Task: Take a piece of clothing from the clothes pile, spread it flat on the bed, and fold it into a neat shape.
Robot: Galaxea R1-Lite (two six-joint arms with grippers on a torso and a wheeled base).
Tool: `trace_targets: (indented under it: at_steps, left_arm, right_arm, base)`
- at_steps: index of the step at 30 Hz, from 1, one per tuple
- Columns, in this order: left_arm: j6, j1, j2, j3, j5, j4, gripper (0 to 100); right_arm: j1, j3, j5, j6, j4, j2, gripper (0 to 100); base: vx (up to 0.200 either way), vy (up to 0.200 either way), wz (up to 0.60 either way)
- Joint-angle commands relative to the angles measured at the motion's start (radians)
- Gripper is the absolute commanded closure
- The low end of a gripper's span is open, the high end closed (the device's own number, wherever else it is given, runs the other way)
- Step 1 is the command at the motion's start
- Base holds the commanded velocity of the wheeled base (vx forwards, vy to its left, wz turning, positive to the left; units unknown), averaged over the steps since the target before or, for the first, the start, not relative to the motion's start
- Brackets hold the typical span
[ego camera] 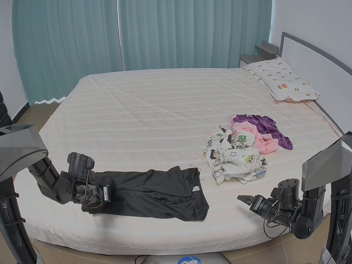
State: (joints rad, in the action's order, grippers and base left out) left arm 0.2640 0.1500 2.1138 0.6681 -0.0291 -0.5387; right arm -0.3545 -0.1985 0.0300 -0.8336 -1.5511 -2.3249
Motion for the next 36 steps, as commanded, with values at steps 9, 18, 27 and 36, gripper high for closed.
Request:
trace_targets:
  at_steps: [9,18,27,36]
  left_arm:
    - [0.069,0.022,0.011,0.080,0.025,0.010,100]
    - [0.070,0.062,0.017,0.146,0.031,0.074,100]
    - [0.072,0.095,0.040,0.266,0.031,0.180,100]
    - [0.087,0.168,0.100,0.357,0.054,0.218,100]
  right_arm:
    - [-0.001,0.001,0.001,0.001,-0.001,-0.002,0]
    - [0.000,0.002,0.001,0.001,-0.001,-0.004,0]
    - [-0.001,0.002,0.001,0.001,-0.001,-0.005,0]
    - [0.000,0.002,0.001,0.001,-0.001,-0.010,0]
  base:
    - [0.000,-0.089,0.00]
    - [0.000,-0.200,0.00]
    - [0.000,-0.200,0.00]
    - [0.000,-0.200,0.00]
